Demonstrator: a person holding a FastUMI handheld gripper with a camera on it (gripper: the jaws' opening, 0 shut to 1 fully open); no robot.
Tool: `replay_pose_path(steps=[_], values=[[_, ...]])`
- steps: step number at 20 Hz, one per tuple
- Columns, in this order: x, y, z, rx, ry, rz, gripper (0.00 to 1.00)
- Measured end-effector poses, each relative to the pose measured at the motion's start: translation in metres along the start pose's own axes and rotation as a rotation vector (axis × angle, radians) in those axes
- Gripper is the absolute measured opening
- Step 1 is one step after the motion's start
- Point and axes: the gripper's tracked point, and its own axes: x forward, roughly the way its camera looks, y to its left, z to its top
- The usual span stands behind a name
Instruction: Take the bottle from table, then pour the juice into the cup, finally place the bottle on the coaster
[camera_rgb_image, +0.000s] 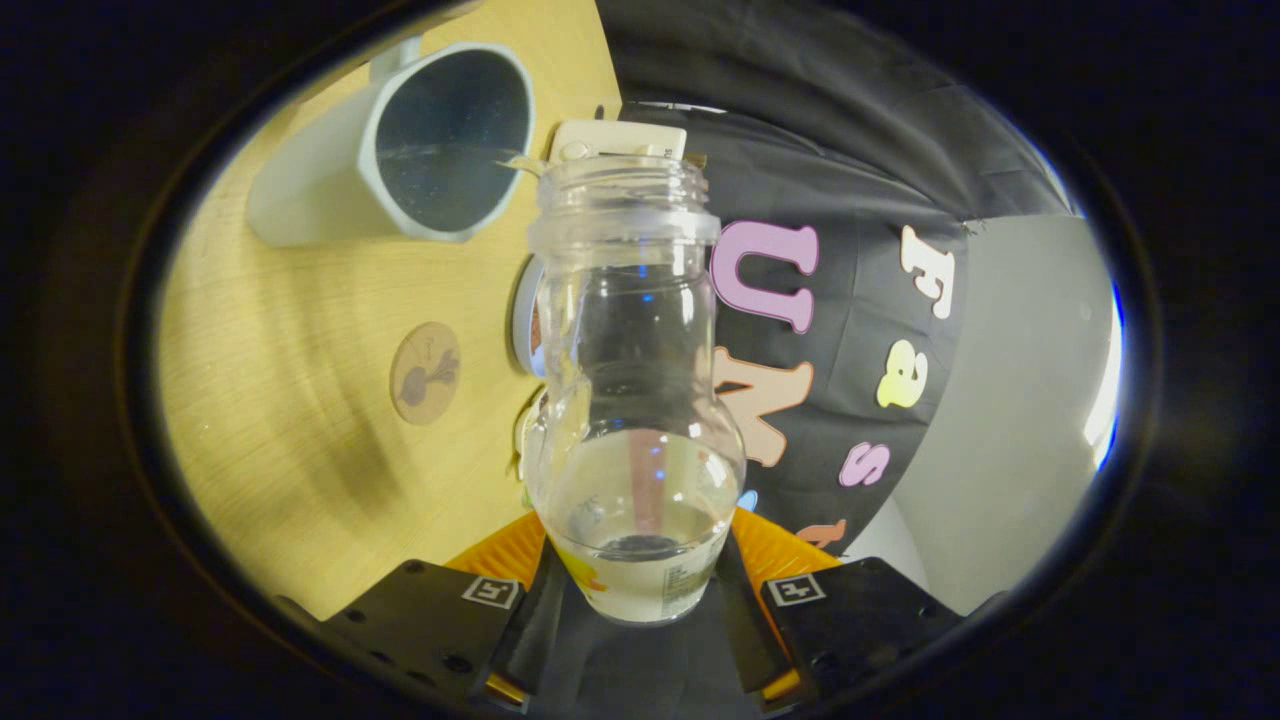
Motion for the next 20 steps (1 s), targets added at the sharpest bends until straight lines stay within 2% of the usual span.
replay_pose_path(steps=[20], values=[[-0.0031,0.0011,0.0069,-0.037,-0.004,0.044,0.74]])
